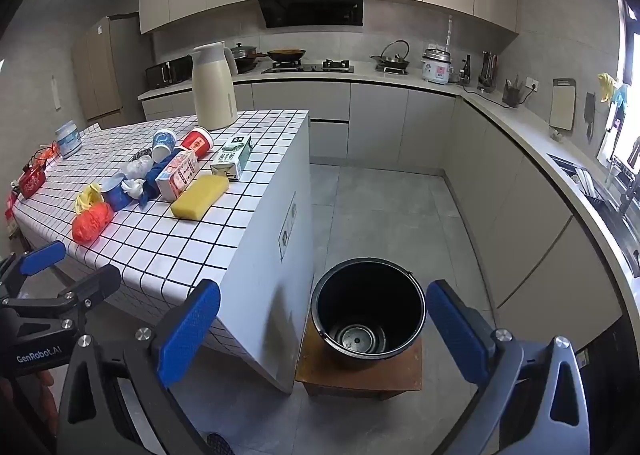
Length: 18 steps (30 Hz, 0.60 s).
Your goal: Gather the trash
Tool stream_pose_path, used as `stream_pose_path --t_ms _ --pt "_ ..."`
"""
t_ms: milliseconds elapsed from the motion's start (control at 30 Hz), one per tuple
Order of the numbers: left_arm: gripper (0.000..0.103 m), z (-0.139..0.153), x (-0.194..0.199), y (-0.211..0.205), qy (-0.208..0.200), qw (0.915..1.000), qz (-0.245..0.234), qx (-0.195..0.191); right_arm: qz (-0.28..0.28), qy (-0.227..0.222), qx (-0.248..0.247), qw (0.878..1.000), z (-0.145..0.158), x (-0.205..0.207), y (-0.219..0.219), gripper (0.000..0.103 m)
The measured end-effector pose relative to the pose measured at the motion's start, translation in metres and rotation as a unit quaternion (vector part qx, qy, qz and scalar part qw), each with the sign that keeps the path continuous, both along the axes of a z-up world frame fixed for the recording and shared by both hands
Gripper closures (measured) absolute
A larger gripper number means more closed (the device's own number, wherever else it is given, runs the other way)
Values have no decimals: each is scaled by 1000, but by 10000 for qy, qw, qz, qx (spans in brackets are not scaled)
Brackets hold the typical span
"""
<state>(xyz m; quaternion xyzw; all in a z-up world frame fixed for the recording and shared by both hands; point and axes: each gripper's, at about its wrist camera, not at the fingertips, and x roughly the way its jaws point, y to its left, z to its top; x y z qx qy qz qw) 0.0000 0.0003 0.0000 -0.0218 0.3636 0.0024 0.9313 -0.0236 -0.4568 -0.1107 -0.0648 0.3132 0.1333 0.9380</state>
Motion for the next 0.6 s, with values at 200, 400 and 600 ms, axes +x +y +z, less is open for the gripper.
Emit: stream_pose_path --t_ms 200,400,600 --pt "0 1 -1 -2 -10 10000 -33 20 -7 -34 -20 10000 0 -3 -2 0" --pt "0 1 -6 2 0 10000 -19 -12 -17 -7 -6 10000 -2 -5 -5 0" --pt "0 5 -6 0 -7 10000 -6 0 -18 -11 10 10000 0 -7 -6 0"
